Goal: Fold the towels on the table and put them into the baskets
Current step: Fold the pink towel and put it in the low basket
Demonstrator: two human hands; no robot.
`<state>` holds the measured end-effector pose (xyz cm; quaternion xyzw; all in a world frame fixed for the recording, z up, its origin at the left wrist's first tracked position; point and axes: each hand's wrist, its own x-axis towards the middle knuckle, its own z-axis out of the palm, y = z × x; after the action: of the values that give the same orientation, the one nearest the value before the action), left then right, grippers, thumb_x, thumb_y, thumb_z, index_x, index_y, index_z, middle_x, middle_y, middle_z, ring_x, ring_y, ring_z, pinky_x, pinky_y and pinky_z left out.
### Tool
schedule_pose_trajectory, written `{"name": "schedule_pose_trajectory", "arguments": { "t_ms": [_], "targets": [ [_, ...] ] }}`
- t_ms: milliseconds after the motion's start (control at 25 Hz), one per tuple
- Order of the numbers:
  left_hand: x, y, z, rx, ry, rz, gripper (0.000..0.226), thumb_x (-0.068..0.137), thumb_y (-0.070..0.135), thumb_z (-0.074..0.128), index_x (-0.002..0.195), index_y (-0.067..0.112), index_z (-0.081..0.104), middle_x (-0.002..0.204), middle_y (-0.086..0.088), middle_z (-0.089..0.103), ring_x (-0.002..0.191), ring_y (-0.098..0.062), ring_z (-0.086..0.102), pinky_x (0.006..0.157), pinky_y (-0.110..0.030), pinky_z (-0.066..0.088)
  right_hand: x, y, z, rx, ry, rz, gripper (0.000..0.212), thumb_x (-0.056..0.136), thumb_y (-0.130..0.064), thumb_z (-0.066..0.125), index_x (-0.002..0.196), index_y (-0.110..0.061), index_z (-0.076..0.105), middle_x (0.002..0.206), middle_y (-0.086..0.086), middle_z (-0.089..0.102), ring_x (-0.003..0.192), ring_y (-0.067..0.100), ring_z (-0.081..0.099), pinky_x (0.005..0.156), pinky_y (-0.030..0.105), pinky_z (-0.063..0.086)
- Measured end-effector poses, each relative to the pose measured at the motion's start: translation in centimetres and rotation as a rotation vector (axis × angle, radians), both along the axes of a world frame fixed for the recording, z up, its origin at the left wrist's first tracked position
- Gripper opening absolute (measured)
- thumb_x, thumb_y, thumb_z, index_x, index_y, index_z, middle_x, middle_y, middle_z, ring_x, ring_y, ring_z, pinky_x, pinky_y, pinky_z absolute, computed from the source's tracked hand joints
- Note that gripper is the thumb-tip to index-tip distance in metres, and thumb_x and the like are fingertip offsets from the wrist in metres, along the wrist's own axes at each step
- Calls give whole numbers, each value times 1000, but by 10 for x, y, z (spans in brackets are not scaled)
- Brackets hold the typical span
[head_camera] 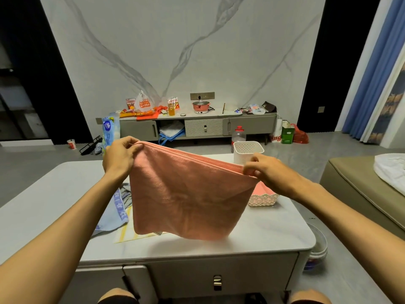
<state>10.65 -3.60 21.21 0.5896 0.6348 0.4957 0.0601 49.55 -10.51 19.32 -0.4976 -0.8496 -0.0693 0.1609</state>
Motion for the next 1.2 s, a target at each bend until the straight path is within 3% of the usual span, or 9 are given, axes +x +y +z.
{"name": "schedule_pose_trajectory", "arguments": {
  "t_ms": [120,200,320,480,560,680,920,1080,1200],
  "targets": [
    [0,1,1,23,21,-1,11,92,28,65,89,21,73,88,-4,72,86,-25,64,73,-32,47,0,1,1,-88,29,-1,24,89,-10,56,69,-15,68,80,-2,54,70,12,53,64,27,42],
    [-2,0,-2,16,-48,-66,11,93,26,64,85,20,69,85,-8,70,72,-29,64,62,-35,56,3,-1,0,-171,311,-52,32,84,-21,49,57,-5,56,66,7,55,56,7,46,59,26,39],
    [-3,-4,-7,-17,-20,-132,14,95,24,61,83,18,65,78,-5,63,65,-23,56,49,-30,51,9,4,-11,-137,736,-171,44,87,-34,64,64,2,57,57,6,53,54,5,43,53,21,36],
    [8,-12,-3,-167,-6,-377,16,95,22,61,79,21,64,75,7,61,71,-9,51,60,-26,39,18,21,-13,-9,1087,-362,18,84,-29,74,88,-14,64,77,2,67,72,12,59,66,25,49],
    [7,-12,-1,-168,-85,-427,17,94,23,61,77,22,65,68,15,63,68,-6,52,59,-24,39,23,25,-13,-40,1017,-421,25,85,-30,74,108,-22,67,86,4,72,87,18,66,81,36,54],
    [8,-9,-4,-27,1,-325,14,92,26,64,79,22,67,75,10,67,70,-9,57,64,-30,47,23,27,-15,22,827,-548,18,82,-37,74,92,-22,77,86,-2,75,92,21,66,85,43,54],
    [23,-9,-10,61,-214,-285,13,95,19,61,82,21,63,79,-8,64,69,-22,62,55,-38,60,8,25,-9,16,1196,-494,14,93,-26,65,89,-12,66,85,6,71,68,19,69,60,32,55],
    [21,-9,-12,39,-264,-325,10,95,16,60,90,12,66,85,-10,67,82,-23,64,78,-40,59,2,21,-10,6,1176,-426,14,98,-22,58,98,-9,63,84,-4,61,85,15,59,69,24,49],
    [19,-12,-10,64,-219,-304,13,94,22,61,91,12,68,85,-8,69,80,-21,63,80,-42,58,3,18,-9,6,1207,-388,15,99,-21,56,100,-7,62,85,-5,61,85,13,58,72,25,49]
  ]
}}
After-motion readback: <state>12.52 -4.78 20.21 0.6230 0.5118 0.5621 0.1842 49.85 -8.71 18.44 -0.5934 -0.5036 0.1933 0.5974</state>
